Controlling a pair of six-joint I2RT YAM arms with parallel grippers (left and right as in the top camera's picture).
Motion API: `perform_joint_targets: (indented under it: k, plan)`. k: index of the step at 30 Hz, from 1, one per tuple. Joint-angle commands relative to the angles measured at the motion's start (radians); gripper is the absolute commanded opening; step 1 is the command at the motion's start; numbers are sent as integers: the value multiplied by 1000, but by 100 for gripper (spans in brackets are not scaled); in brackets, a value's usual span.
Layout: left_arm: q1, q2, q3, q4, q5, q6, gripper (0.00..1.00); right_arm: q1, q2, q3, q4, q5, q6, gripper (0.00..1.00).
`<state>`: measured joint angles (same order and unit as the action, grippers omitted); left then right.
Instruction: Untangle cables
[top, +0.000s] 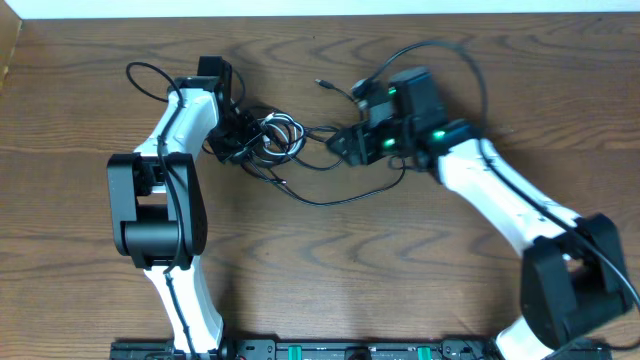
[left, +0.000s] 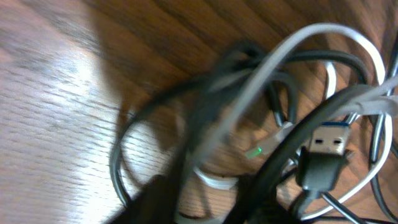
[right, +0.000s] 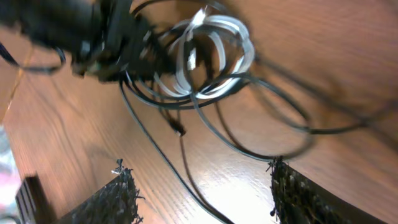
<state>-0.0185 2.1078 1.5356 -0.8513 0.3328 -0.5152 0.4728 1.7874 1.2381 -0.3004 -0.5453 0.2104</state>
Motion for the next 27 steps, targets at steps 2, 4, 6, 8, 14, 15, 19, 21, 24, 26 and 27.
perform_joint_targets:
  k: [2, 4, 6, 8, 14, 15, 19, 21, 24, 26, 27]
  plan:
    - [2, 3, 0, -16, 41, 57, 67, 61, 69, 13, 39, 9, -52, 68]
    - [2, -13, 6, -32, 29, 82, 70, 82, 95, 13, 61, 9, -77, 68]
    - [2, -41, 15, -57, -28, 82, 73, 92, 108, 13, 88, 11, -82, 68]
    - [1, -85, 21, -76, -96, 82, 75, 97, 113, 13, 114, 18, -80, 68]
    - [1, -214, 20, -99, -144, 120, 79, 103, 113, 13, 140, 40, -58, 68]
    - [1, -224, 20, -102, -145, 125, 79, 106, 113, 13, 140, 37, -58, 68]
    - [1, -223, 19, -93, -232, 138, 78, 136, 113, 13, 140, 35, -59, 70]
    - [1, -213, 19, -90, -258, 140, 78, 156, 113, 13, 143, 37, -61, 71]
    - [2, -202, 19, -72, -282, 156, 78, 184, 113, 13, 150, 50, -93, 71]
    - [2, -198, 19, -44, -282, 164, 78, 201, 113, 13, 155, 50, -127, 71]
    - [2, -197, 19, -23, -280, 175, 78, 212, 113, 13, 160, 62, -137, 71]
